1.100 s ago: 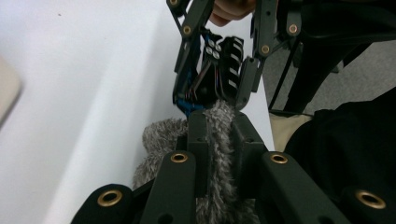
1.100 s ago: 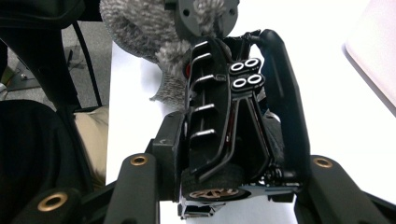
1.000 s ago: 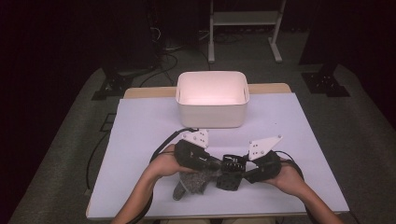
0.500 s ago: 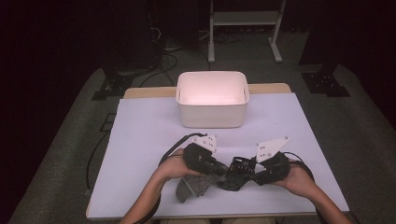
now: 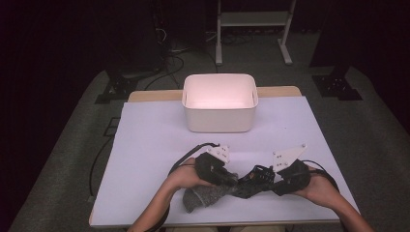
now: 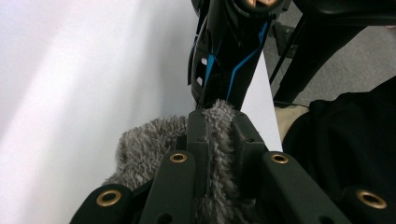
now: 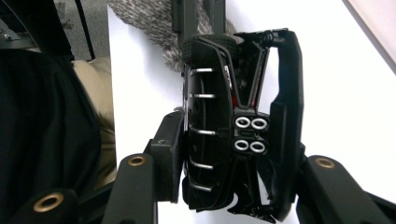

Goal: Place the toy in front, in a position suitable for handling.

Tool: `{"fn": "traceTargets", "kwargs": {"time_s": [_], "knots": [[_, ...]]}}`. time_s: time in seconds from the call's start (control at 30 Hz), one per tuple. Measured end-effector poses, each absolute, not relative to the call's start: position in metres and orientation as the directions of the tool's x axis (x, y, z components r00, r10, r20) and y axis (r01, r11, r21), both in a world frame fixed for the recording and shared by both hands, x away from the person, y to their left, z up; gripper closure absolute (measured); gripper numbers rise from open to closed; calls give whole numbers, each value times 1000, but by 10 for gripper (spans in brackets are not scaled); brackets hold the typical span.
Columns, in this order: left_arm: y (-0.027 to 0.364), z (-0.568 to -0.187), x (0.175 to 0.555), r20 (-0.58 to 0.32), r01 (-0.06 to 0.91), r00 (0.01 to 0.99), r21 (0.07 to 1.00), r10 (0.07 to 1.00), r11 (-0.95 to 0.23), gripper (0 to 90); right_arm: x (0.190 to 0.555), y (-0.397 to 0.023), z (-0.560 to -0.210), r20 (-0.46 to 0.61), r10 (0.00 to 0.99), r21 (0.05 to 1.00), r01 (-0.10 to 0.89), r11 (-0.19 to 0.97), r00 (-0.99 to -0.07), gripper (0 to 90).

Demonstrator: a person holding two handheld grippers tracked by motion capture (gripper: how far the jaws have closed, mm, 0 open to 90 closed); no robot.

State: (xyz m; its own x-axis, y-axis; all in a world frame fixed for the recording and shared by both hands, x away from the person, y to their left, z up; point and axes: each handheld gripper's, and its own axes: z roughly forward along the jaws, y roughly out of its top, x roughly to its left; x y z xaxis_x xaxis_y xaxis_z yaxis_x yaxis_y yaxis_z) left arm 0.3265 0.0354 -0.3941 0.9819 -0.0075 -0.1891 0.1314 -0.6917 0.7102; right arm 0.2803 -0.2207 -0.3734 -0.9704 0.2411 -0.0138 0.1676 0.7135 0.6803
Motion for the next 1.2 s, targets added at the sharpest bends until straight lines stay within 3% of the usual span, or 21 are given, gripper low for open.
{"fn": "traceTargets", "kwargs": {"time_s": [0.5,0.63,0.67,1.0,1.2], "knots": [[25,-396,324,-177,109,984,692,-22,-713,798,274,-240,-381,-4,270,654,201,729,-963,456],[22,-395,324,-172,105,985,688,-22,-718,796,274,-246,-383,14,261,666,204,718,-965,512],[22,-395,324,-174,101,984,687,-27,-720,796,274,-249,-383,28,250,675,203,709,-968,560],[18,-381,325,-170,89,984,714,-49,-695,794,268,-249,-383,-16,210,679,143,720,-978,572],[14,-389,324,-173,96,984,688,-34,-720,805,268,-254,-386,12,227,676,175,716,-974,554]]}}
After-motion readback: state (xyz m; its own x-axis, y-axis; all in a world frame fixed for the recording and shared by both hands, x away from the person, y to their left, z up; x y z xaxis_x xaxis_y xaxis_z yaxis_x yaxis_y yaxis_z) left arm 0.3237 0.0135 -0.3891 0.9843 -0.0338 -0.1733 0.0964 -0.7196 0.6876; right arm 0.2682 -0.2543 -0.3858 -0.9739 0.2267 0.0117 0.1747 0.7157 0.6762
